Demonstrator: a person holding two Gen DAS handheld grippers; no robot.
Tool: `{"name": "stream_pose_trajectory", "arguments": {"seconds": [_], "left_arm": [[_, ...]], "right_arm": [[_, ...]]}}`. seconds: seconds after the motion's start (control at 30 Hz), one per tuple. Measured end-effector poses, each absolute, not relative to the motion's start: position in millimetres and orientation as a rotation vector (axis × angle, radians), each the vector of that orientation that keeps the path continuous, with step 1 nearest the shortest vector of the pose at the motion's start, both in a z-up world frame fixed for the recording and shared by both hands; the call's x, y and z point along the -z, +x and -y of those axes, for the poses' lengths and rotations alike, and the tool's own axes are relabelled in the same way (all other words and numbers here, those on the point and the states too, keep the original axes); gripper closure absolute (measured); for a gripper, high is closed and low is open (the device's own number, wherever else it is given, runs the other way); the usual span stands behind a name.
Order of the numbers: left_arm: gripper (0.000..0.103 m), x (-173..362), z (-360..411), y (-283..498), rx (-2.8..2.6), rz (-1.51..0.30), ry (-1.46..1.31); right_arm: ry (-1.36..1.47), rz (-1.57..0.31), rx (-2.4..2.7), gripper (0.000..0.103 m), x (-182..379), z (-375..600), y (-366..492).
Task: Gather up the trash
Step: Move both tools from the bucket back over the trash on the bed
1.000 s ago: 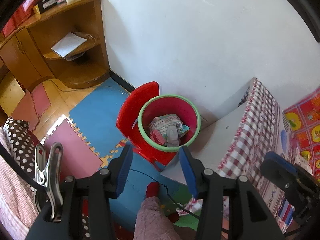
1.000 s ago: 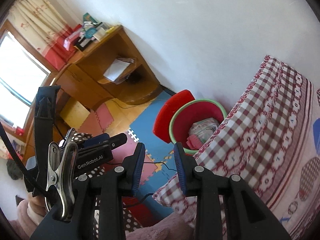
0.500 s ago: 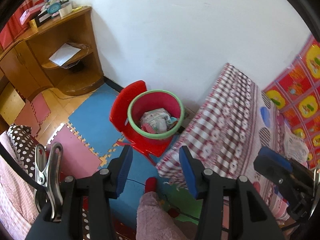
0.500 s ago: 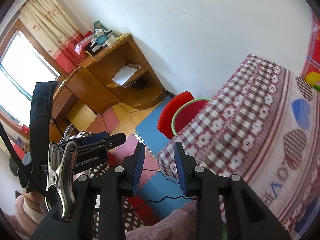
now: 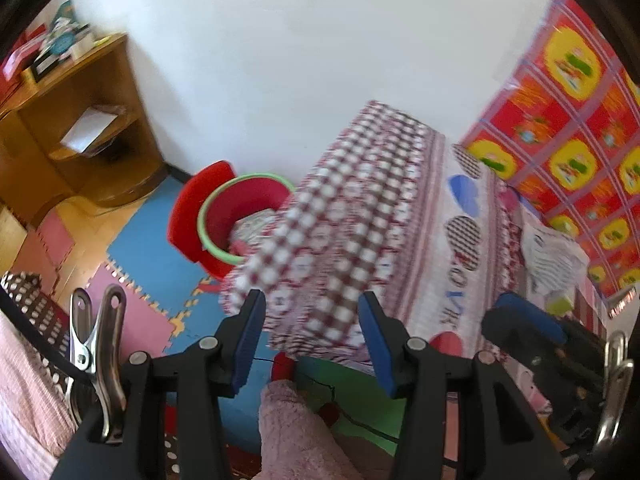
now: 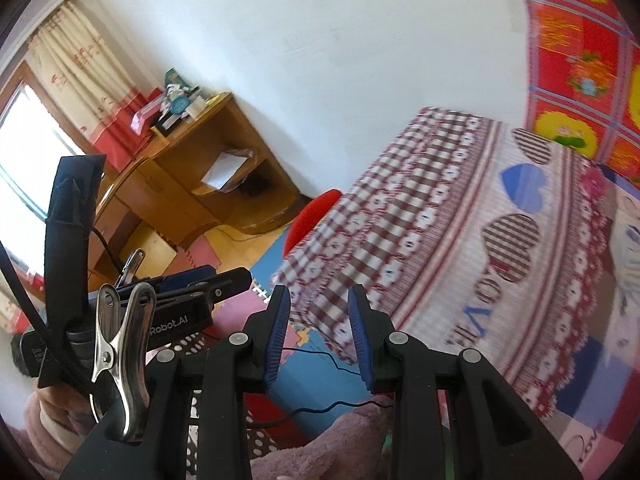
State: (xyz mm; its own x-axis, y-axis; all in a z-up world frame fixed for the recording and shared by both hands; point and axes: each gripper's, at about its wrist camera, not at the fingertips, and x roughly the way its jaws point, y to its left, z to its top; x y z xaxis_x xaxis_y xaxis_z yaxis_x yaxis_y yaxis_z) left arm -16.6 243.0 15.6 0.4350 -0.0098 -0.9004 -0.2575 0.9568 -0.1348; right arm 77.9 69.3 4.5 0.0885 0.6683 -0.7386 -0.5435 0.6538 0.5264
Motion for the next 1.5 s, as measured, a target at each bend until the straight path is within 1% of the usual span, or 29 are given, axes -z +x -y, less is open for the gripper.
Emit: {"name": "stream_pose_trajectory", "arguments": {"seconds": [0.33, 0.83, 1.23, 1.5], "left_arm": [[0.052, -25.0, -183.2, 21.2, 0.012, -1.117, -0.180], [0.052, -24.8, -117.6, 84.0, 0.254, -1.139, -0.066], [0.052, -8.0, -70.5, 109.9, 0.307, -1.172, -0.040], [0.052, 10.3, -43.6, 129.7, 0.296, -1.195, -0.047]], "right_arm": [[0.175, -1.168, -0.776, 0.072, -6.4, -21.4, 96.6], [0.258, -1.194, -0.488, 0.072, 14.4, 45.0, 134.1], [0.317, -1.234, -0.324, 0.072, 34.4, 99.0, 144.5], [0.363, -1.291, -0.266, 0.072, 58.2, 137.4, 154.9]]}}
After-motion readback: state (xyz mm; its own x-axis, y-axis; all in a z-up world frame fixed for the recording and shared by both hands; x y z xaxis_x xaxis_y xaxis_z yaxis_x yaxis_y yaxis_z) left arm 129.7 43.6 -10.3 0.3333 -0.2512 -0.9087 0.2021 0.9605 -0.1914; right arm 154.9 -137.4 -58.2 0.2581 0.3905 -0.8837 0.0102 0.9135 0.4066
